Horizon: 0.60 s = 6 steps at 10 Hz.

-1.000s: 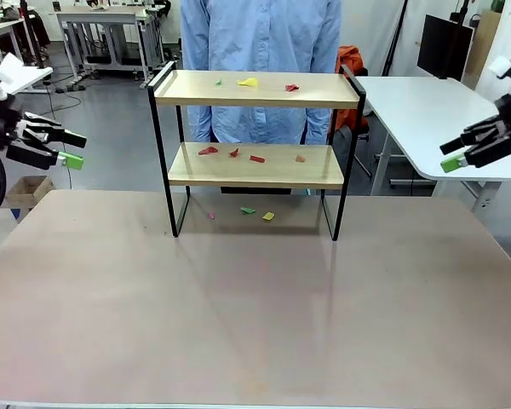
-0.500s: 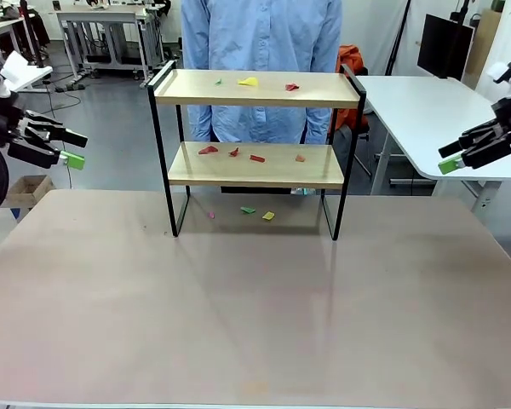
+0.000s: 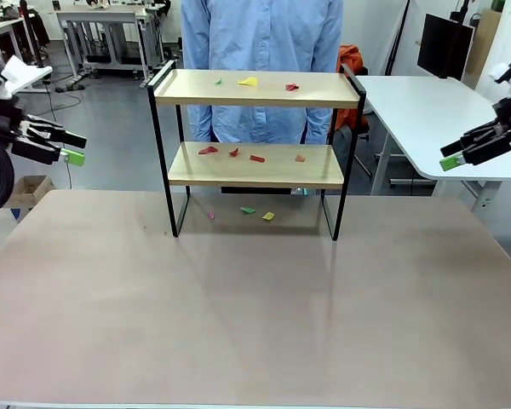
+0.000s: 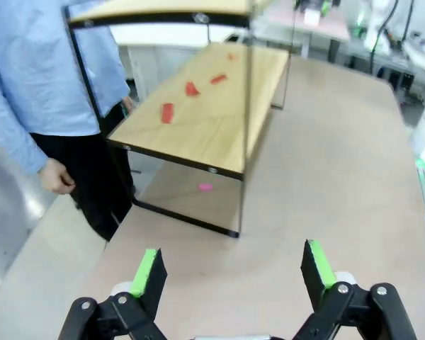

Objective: Clean the shelf.
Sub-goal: Pick up the Duster handed by the human.

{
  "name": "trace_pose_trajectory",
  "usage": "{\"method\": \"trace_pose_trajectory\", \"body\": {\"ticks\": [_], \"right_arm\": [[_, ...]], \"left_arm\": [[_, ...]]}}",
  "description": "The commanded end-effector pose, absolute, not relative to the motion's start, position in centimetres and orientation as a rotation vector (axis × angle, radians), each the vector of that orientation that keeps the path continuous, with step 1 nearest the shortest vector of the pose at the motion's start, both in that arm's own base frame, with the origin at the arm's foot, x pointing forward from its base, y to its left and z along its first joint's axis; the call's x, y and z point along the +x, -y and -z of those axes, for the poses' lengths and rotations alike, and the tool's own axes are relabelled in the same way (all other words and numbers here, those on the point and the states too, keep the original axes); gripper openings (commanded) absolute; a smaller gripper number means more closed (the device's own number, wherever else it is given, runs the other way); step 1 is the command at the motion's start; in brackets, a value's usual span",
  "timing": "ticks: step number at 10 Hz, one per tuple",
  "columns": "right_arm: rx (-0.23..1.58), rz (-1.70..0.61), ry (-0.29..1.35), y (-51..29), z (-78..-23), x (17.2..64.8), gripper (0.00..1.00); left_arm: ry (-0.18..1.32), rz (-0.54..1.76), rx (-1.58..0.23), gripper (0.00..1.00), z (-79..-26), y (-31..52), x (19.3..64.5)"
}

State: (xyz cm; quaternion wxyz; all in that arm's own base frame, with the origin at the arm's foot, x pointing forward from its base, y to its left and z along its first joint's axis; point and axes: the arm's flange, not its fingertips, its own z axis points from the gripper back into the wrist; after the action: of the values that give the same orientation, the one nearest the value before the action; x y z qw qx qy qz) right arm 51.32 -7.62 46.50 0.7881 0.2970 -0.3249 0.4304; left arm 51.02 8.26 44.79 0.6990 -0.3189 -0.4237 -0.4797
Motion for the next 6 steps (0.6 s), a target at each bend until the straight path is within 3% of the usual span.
{"method": "trace_pose_trajectory", "body": {"ticks": [1,4,6], "right_arm": [[0.772,-0.983,0.798,10.0,-45.2,56.0,1.00],[0.867,-1.139,0.930,13.2,-41.9,59.4,1.00],[0.961,-1.182,1.018,15.0,-40.0,60.5,1.00]], "left_arm": [[1.063,1.068,-0.805,1.00,-42.8,-10.4,56.1],[1.288,1.085,-0.952,1.00,-40.2,-12.9,57.7],[1.355,1.112,-0.979,1.00,-38.8,-13.8,57.6]]}}
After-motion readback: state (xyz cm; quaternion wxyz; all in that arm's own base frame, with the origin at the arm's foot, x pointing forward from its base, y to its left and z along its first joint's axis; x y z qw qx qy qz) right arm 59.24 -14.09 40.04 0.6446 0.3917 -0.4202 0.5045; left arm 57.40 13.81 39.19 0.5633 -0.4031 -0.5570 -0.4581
